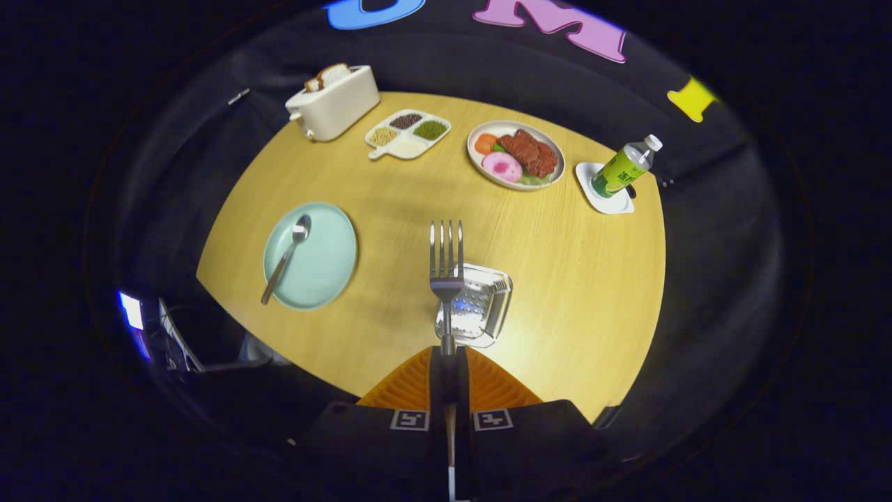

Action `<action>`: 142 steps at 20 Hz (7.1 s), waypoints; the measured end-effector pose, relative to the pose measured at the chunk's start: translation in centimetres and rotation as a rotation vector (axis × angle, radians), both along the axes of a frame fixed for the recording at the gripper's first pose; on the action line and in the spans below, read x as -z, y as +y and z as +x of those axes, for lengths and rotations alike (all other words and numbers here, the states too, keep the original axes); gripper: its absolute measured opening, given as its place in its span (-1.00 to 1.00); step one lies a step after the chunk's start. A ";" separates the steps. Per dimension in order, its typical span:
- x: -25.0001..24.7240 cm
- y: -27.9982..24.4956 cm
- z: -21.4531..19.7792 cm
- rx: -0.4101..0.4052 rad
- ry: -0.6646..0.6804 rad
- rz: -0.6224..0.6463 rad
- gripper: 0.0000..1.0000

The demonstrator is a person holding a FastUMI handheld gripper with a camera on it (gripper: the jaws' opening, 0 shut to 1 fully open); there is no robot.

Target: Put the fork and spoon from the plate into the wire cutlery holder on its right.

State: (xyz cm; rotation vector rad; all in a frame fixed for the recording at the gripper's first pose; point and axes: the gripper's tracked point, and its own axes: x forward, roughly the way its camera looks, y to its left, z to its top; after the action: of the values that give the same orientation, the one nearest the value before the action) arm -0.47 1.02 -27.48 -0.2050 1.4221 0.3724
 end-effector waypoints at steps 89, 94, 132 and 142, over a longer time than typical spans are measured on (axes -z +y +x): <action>-4.5 4.3 2.4 -0.031 0.041 0.048 -0.84; -1.4 -2.1 0.1 -0.058 0.294 -0.093 -0.84; -9.7 0.1 7.6 0.199 -0.514 0.163 0.98; -18.8 -2.1 6.8 0.260 -1.073 0.296 0.98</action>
State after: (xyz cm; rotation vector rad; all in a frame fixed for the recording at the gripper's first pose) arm 6.32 -1.12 -8.65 0.0370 0.3176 0.1918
